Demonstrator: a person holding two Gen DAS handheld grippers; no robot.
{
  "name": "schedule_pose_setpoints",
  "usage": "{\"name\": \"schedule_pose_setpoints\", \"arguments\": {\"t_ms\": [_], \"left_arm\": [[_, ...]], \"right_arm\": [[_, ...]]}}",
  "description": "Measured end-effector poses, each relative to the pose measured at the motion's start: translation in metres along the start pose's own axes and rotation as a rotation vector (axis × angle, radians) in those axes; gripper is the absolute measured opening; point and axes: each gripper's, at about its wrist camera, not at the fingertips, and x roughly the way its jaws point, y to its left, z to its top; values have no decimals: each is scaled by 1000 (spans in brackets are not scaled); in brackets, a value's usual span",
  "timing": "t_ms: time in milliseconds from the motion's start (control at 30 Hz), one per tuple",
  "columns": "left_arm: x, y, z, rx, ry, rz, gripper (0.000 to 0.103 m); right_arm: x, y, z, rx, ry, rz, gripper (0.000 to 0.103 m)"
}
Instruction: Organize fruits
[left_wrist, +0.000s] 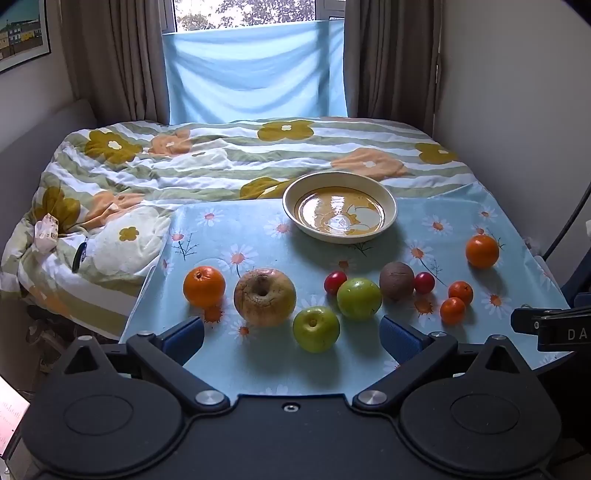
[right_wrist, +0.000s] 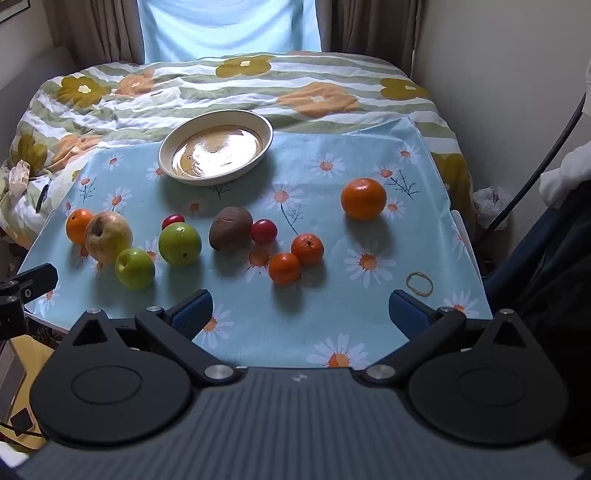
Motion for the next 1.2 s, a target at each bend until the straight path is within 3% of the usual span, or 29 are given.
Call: {"name": "schedule_pose_setpoints", "arguments": {"t_ms": [1200], "left_arm": [[-5,-4,0,7,-14,13,102]], "right_arm": [[-1,-2,-2,4,-7,5,103]]}}
